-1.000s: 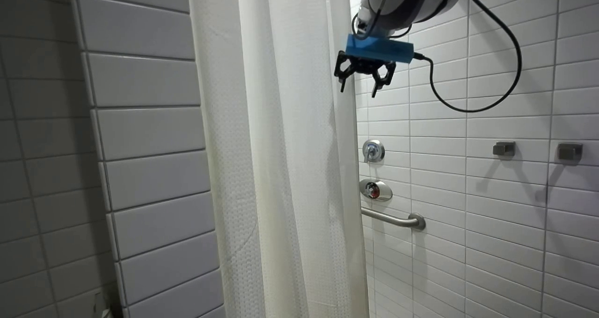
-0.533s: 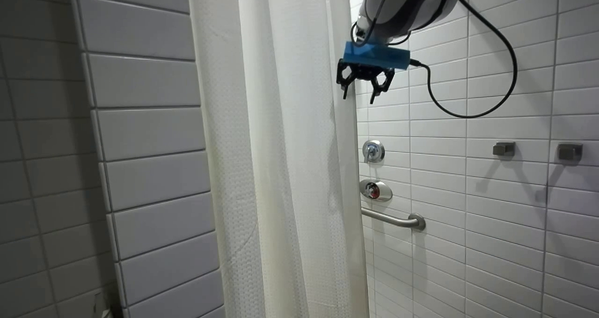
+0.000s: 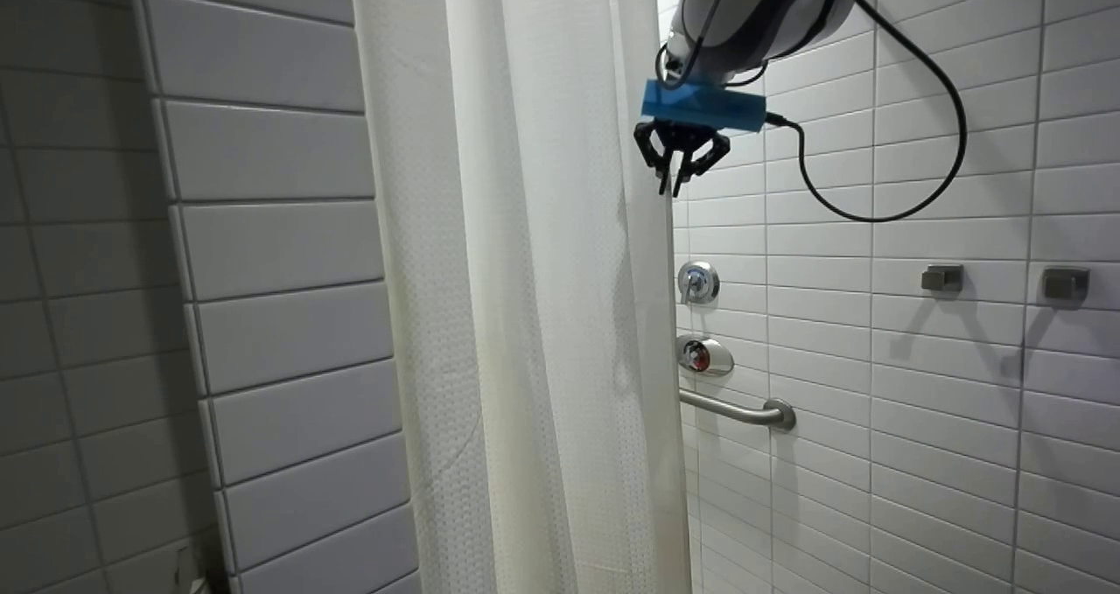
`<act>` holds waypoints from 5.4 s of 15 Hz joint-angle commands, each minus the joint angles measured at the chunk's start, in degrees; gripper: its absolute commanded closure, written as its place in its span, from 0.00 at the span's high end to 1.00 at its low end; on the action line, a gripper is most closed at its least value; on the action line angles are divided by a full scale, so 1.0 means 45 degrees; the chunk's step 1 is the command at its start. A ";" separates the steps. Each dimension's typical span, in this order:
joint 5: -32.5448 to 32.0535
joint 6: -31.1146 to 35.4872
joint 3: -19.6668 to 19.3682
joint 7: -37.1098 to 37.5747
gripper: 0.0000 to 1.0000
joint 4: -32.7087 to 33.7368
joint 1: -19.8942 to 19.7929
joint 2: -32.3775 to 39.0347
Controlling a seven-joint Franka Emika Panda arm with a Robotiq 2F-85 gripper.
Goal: Pull the shower curtain closed
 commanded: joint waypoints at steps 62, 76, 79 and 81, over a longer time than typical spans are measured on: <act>0.4905 0.0394 -0.3255 0.0897 0.00 0.6080 -0.0438 0.4988; 0.7897 -0.0944 -0.4904 0.0542 0.00 0.7908 -0.0988 0.6452; 0.8692 -0.1501 -0.5109 0.0517 0.00 0.8435 -0.1200 0.6775; 0.9109 -0.1861 -0.5231 0.0504 0.00 0.8818 -0.1386 0.7018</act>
